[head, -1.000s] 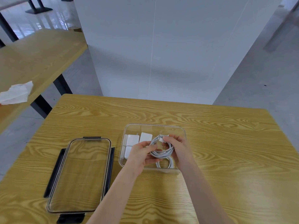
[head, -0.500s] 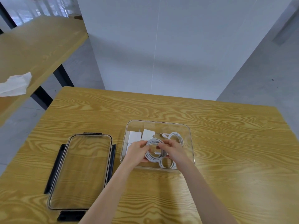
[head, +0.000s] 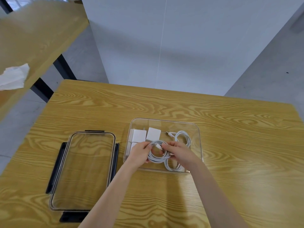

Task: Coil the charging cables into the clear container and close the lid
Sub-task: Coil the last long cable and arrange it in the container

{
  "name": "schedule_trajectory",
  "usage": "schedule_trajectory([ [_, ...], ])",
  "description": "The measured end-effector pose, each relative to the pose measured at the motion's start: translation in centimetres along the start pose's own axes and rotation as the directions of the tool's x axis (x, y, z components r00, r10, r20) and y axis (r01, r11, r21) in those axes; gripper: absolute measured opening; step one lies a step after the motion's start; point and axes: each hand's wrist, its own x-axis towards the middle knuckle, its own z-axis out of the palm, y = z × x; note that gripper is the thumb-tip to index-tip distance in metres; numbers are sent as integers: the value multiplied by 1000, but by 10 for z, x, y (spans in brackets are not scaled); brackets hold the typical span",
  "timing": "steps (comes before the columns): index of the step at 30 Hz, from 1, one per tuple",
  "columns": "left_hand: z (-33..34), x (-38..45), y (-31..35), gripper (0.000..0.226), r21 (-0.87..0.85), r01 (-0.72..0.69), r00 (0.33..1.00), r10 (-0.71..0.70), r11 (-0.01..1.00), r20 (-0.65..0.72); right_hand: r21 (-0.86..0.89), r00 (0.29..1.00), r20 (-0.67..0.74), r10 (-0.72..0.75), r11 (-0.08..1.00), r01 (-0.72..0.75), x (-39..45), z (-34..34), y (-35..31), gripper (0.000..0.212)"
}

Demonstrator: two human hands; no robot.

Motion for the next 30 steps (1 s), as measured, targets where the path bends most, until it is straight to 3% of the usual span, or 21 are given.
schedule_trajectory([
  [3,0,1,0,23,8,-56,998,56,998,-34,203,1000,8,-23,979,21,1,4,0,21],
  [6,0,2,-1,24,145,-137,987,147,980,-61,417,999,-38,-7,909,22,-1,10,6,17],
  [8,2,-1,-2,22,222,-140,987,154,965,-47,424,998,-68,14,905,16,-4,12,8,16],
  [12,1,-5,-2,22,268,-84,994,99,960,-41,149,991,-131,-23,988,43,-7,14,6,25],
  [17,0,-5,-1,26,273,-53,995,73,960,-61,-156,956,-208,-207,972,176,-8,18,6,35],
  [19,-1,-5,0,25,283,-54,995,76,958,-65,-408,918,-200,-343,881,240,-8,19,4,40],
  [22,-1,-7,2,23,254,-61,996,74,965,-45,-749,859,-107,-501,609,262,-6,21,5,34],
  [24,0,-8,3,22,223,-51,998,60,973,-37,-865,773,-47,-633,412,285,-3,24,9,20],
  [26,0,-8,4,23,214,-46,998,56,976,-42,-886,671,-1,-742,312,343,2,26,17,12],
  [28,0,-7,3,23,225,-38,998,48,974,-41,-835,652,-58,-756,395,383,0,29,17,11],
  [30,0,-7,3,24,266,-28,998,40,964,-42,-701,715,-229,-661,621,350,-3,30,11,10],
])
